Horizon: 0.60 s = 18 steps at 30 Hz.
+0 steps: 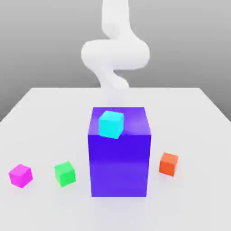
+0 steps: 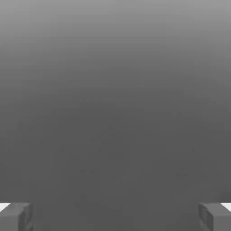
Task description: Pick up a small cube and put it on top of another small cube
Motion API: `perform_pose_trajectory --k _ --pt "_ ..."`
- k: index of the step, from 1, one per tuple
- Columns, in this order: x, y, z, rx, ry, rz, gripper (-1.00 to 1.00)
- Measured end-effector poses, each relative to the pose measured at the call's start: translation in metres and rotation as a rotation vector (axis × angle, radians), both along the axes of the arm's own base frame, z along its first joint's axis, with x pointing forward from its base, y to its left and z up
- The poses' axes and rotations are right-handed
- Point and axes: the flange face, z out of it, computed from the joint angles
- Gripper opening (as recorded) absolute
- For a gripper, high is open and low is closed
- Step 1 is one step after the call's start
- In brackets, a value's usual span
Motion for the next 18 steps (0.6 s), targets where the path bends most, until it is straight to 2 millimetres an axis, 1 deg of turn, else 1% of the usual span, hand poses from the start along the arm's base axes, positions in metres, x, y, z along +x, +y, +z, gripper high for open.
perform_pose_trajectory --k 2,4,7,9,11,13,16,18 --pt "0.022 -0.024 -0.035 0.059 0.052 -0.128 0.0" --pt "0.039 -0.049 -0.07 0.115 0.099 -0.253 0.0" --pt "0.055 -0.088 -0.124 0.197 0.163 -0.442 0.0" --pt "0.06 -0.115 -0.161 0.251 0.201 -0.57 0.0" --pt "0.06 -0.142 -0.199 0.305 0.238 -0.699 0.0" --pt "0.056 -0.168 -0.237 0.359 0.273 -0.83 0.0" --pt "0.042 -0.203 -0.294 0.439 0.32 -1.028 0.0" --pt "0.027 -0.224 -0.331 0.491 0.35 -1.163 0.0"
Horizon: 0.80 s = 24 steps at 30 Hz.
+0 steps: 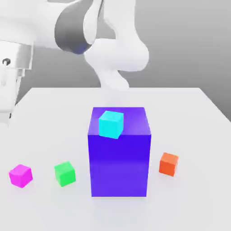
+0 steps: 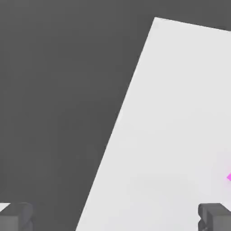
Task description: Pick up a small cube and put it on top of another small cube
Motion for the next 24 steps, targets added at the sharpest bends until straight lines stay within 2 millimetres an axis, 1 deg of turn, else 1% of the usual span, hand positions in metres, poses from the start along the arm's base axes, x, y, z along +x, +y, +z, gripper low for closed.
perform_pose_trajectory --k 1,4,8,10,13,14,19,20,22,24 --pt "-0.011 -0.014 -0.019 0.023 0.017 -0.079 0.0" --pt "-0.046 -0.044 -0.073 0.093 0.065 -0.3 0.0" --pt "-0.083 -0.053 -0.14 0.174 0.128 -0.529 0.0" --pt "-0.089 -0.055 -0.165 0.185 0.137 -0.564 0.0" --pt "-0.091 -0.055 -0.2 0.188 0.14 -0.574 0.0" --pt "-0.091 -0.055 -0.209 0.188 0.141 -0.574 -1.0" --pt "-0.091 -0.055 -0.209 0.186 0.139 -0.574 -1.0" --pt "-0.091 -0.055 -0.213 0.186 0.14 -0.575 -1.0" --pt "-0.091 -0.055 -0.203 0.187 0.139 -0.575 -1.0" --pt "-0.09 -0.056 -0.183 0.188 0.139 -0.575 -1.0"
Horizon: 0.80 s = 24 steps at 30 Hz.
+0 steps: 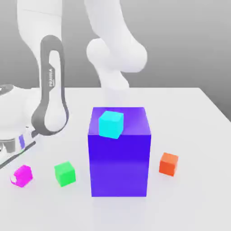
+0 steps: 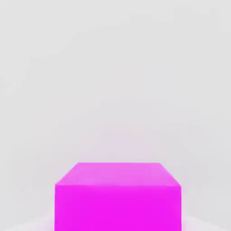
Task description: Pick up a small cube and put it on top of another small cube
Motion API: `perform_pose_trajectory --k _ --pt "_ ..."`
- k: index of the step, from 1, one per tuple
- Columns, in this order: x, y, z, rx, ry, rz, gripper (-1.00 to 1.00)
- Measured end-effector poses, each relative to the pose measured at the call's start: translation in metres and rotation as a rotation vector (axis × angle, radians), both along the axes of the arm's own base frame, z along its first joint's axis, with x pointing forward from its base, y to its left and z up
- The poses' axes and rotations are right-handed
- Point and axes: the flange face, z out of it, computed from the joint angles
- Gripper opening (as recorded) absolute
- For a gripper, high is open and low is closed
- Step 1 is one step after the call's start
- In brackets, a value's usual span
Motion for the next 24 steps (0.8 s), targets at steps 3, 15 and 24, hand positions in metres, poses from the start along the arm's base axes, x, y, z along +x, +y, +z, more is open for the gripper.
perform_pose_trajectory --k 3,15,24 --pt "0.0 0.005 0.032 0.0 0.0 0.001 -1.0" --pt "-0.007 0.137 0.074 -0.001 0.001 0.015 -1.0" --pt "-0.009 0.14 0.024 -0.001 0.001 0.015 1.0"
